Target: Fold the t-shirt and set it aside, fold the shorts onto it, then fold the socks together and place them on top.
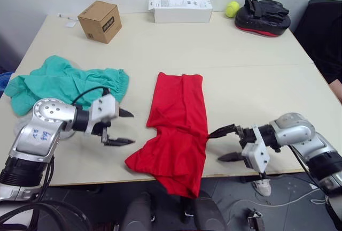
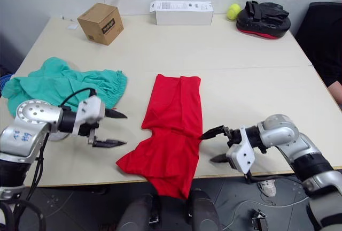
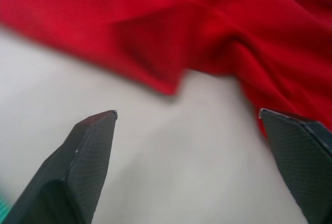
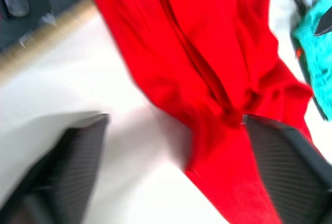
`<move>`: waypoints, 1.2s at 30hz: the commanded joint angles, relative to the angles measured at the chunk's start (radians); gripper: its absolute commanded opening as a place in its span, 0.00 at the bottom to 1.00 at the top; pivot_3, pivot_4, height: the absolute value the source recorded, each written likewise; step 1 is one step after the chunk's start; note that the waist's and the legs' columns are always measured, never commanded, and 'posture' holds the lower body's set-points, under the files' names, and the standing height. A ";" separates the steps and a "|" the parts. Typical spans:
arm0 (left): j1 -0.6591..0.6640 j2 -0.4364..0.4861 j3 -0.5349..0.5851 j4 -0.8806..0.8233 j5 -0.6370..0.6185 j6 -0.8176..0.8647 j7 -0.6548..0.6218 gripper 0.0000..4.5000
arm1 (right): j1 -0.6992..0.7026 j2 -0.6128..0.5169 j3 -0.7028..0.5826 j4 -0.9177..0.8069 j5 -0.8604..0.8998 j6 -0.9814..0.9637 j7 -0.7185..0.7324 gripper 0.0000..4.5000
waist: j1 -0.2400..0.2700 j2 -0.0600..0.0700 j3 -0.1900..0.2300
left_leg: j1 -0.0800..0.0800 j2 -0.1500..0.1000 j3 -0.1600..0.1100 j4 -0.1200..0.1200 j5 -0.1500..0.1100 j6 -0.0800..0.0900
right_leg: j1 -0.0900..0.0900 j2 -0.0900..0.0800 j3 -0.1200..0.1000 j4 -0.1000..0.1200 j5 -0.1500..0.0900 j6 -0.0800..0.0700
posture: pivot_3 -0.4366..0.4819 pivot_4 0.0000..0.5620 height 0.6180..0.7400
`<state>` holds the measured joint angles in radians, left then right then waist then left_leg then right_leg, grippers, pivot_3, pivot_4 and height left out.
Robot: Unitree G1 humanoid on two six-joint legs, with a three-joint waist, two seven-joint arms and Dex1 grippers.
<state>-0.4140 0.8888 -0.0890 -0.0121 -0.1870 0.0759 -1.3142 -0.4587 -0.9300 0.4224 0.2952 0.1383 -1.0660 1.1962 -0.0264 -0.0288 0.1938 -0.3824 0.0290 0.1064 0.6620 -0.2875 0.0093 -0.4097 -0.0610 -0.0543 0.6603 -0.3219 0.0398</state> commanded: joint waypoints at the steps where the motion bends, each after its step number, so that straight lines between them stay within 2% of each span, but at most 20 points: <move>1: -0.022 -0.002 -0.025 0.115 0.083 -0.456 -0.043 1.00 | 0.047 -0.020 -0.052 -0.091 0.006 0.014 -0.045 0.99 | 0.000 0.000 0.000 | 0.000 0.000 0.000 0.000 0.000 0.001 | 0.000 0.000 0.000 0.000 0.000 0.000 | 0.48 0.27 1.00; 7: -0.133 -0.068 -0.080 0.346 0.126 -0.994 -0.022 1.00 | 0.094 0.006 -0.091 -0.102 -0.104 -0.039 -0.122 0.99 | 0.000 0.000 0.000 | 0.000 0.000 0.001 0.000 -0.002 0.004 | 0.000 0.000 -0.001 0.001 0.000 0.000 | 0.48 0.27 1.00; 10: -0.160 -0.094 -0.114 0.435 0.125 -1.126 -0.005 1.00 | 0.103 0.022 -0.091 -0.118 -0.137 -0.015 -0.158 0.99 | 0.001 0.000 0.000 | 0.000 0.000 0.001 0.001 -0.003 0.006 | 0.000 0.000 -0.001 0.001 0.001 0.001 | 0.48 0.27 1.00; 14: -0.159 -0.097 -0.178 0.449 0.104 -1.214 -0.001 1.00 | 0.145 0.013 -0.065 -0.174 -0.132 0.013 -0.166 0.99 | 0.000 0.000 0.000 | 0.000 0.000 0.002 0.001 -0.003 0.006 | 0.000 0.000 -0.001 0.001 0.001 0.001 | 0.48 0.27 1.00; 25: -0.151 -0.105 -0.279 0.419 0.103 -1.202 0.044 1.00 | 0.155 0.093 -0.008 -0.244 -0.181 0.102 -0.180 0.99 | 0.001 0.000 0.000 | 0.000 0.000 0.002 0.002 -0.004 0.008 | 0.001 0.000 -0.001 0.001 0.001 0.002 | 0.48 0.27 1.00; 27: -0.149 -0.101 -0.302 0.406 0.092 -1.187 0.034 0.91 | 0.153 0.111 0.002 -0.242 -0.189 0.117 -0.181 1.00 | 0.001 0.000 0.000 | 0.000 0.000 0.002 0.002 -0.003 0.008 | 0.001 0.000 -0.001 0.001 0.001 0.003 | 0.48 0.27 1.00; 29: -0.146 -0.096 -0.322 0.401 0.093 -1.170 0.025 0.80 | 0.149 0.123 0.013 -0.235 -0.194 0.121 -0.180 0.91 | 0.001 0.000 0.000 | 0.001 0.000 0.002 0.002 -0.003 0.008 | 0.002 0.000 -0.001 0.001 0.001 0.003 | 0.48 0.27 1.00; 31: -0.145 -0.090 -0.332 0.408 0.105 -1.172 0.023 0.66 | 0.146 0.129 0.020 -0.229 -0.198 0.119 -0.177 0.79 | 0.001 0.000 0.000 | 0.001 0.000 0.002 0.002 -0.003 0.008 | 0.002 0.000 -0.001 0.001 0.001 0.003 | 0.48 0.27 1.00; 36: -0.121 -0.063 -0.344 0.404 0.103 -1.144 0.017 0.29 | 0.154 0.121 0.023 -0.253 -0.155 0.158 -0.170 0.41 | 0.001 0.000 0.000 | 0.001 0.000 0.002 0.002 -0.003 0.008 | 0.002 0.000 -0.001 0.001 0.001 0.003 | 0.48 0.27 1.00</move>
<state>-0.5506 0.8090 -0.4146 0.4046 -0.0845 -1.0834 -1.2919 -0.3032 -0.8043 0.4551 0.0789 -0.0534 -0.9241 1.0271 -0.0256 -0.0287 0.1935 -0.3815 0.0291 0.1081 0.6643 -0.2909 0.0177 -0.4079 -0.0608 -0.0551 0.6617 -0.3205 0.0424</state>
